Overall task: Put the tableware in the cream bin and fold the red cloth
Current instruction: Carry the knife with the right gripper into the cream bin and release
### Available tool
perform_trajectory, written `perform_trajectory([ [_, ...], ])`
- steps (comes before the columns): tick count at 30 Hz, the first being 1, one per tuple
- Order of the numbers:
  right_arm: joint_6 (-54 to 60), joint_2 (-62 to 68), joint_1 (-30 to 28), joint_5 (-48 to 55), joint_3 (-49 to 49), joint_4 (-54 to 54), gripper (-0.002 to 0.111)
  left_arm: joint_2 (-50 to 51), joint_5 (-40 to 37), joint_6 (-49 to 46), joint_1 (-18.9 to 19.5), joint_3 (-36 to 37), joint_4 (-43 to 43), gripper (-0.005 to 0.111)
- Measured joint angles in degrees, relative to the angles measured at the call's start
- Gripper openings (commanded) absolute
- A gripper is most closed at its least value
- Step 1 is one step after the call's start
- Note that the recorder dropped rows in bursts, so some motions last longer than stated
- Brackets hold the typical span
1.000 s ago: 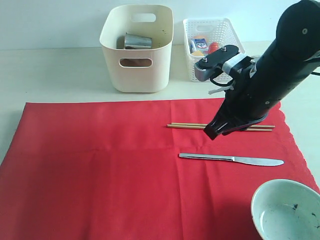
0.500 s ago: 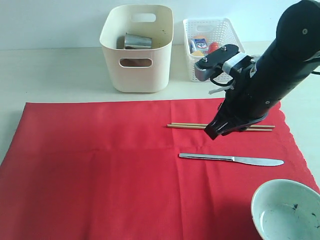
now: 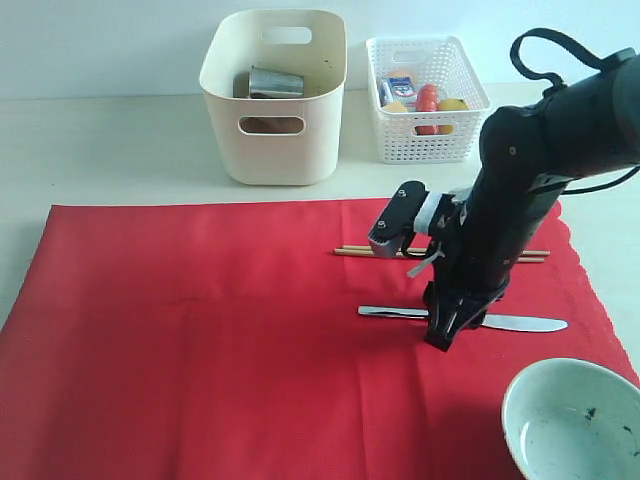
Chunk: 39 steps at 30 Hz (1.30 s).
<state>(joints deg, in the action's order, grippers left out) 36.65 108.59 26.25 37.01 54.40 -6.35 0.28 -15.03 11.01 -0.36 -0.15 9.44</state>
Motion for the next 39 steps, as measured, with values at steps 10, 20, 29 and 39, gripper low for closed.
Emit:
perform_trajectory([
  [10, 0.2, 0.5, 0.0, 0.2, 0.5, 2.1, 0.000, 0.0, 0.0, 0.0, 0.0, 0.0, 0.0, 0.003],
  [20, 0.2, -8.4, 0.0, -2.3, -0.1, 4.6, 0.000, 0.0, 0.0, 0.0, 0.0, 0.0, 0.0, 0.003],
  [29, 0.2, -13.9, 0.0, -15.1, 8.8, -6.8, 0.000, 0.0, 0.0, 0.0, 0.0, 0.0, 0.0, 0.003],
  [39, 0.3, -3.0, 0.0, -32.0, 25.2, -21.6, 0.000, 0.0, 0.0, 0.0, 0.0, 0.0, 0.0, 0.003],
])
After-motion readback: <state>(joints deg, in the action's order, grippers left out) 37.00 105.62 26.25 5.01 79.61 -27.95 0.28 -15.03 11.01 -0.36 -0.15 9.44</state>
